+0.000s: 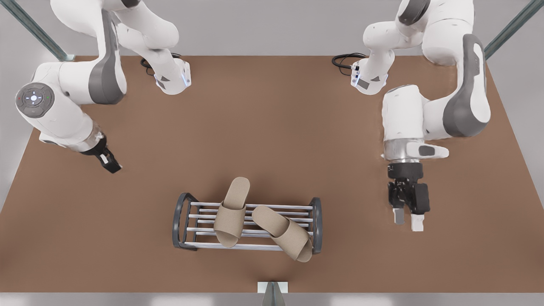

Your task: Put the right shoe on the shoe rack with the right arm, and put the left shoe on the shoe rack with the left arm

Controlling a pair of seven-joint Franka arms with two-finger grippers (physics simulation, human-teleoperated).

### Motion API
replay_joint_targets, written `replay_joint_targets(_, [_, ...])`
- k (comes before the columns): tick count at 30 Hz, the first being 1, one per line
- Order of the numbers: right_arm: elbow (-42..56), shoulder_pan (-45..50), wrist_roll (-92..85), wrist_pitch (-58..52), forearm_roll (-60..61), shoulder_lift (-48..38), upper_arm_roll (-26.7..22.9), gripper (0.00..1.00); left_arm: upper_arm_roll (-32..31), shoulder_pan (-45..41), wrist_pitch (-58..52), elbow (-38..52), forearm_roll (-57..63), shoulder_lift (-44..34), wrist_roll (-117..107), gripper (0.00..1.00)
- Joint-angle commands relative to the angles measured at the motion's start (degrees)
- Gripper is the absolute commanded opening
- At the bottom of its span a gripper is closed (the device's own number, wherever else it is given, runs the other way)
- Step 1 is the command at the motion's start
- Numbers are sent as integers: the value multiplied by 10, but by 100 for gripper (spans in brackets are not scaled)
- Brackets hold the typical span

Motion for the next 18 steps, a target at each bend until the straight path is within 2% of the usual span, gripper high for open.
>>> replay_joint_targets(1, [-8,18,-411,-49,49,-5,-5,100,-15,60,-579,32,-476,-19,1526,100])
replay_joint_targets(6, [4,27,-412,-73,26,8,-4,100,-14,68,-594,18,-482,-14,1535,100])
replay_joint_targets(9, [4,27,-417,-74,25,18,-4,100,-11,68,-640,8,-487,-14,1582,100])
replay_joint_targets(13, [6,26,-417,-74,25,21,-4,100,0,78,-668,5,-486,53,1741,100])
replay_joint_targets(18, [6,26,-418,-74,25,23,-4,100,1,76,-650,7,-485,-49,1735,100])
